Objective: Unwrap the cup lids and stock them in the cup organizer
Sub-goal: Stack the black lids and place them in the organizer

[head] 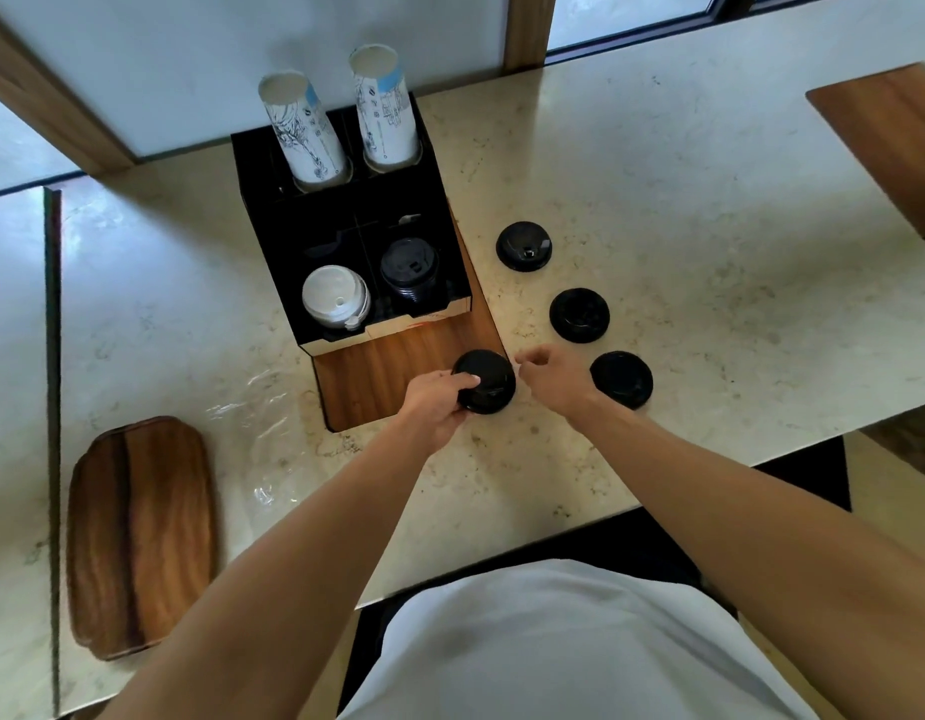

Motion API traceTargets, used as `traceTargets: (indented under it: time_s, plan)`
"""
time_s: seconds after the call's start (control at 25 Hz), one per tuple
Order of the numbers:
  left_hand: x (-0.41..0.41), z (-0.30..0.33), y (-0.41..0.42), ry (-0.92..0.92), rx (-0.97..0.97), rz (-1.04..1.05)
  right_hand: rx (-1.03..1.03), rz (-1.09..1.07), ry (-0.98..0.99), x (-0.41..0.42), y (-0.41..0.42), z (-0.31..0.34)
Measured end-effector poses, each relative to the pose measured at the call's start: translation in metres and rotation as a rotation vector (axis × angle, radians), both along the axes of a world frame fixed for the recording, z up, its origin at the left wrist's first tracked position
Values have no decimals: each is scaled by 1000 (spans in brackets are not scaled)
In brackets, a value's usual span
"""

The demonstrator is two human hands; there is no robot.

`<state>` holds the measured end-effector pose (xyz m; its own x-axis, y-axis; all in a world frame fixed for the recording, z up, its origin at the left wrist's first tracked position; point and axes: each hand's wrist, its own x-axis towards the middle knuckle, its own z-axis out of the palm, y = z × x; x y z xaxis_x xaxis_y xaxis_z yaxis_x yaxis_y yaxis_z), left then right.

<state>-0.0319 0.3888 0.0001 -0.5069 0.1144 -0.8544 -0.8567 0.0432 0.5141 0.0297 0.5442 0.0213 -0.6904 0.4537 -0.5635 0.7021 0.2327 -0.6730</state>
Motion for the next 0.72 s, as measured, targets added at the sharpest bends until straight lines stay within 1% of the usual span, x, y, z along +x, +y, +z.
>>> traceTargets:
  time_s: [0.08, 0.16, 0.24, 0.28, 0.36, 0.44, 0.52, 0.72]
  plan:
    - [0, 2, 4, -30, 25, 26, 144, 14, 52, 2, 13, 2]
    - [0, 4, 11, -49, 62, 30, 362, 28, 83, 12, 33, 0]
    - [1, 5, 19, -50, 69, 43, 570, 61, 30, 31, 58, -9]
    - [3, 5, 24, -55, 77, 50, 624, 87, -13, 44, 69, -15]
    - [9, 6, 30, -73, 93, 43, 634, 151, -84, 69, 84, -27]
    - [13, 5, 37, -89, 75, 16, 603, 198, -105, 86, 93, -40]
    - [18, 3, 42, -89, 68, -18, 579, 196, -63, 95, 94, -49]
    - [24, 2, 47, -86, 48, -89, 497, 107, 66, 95, 95, -53]
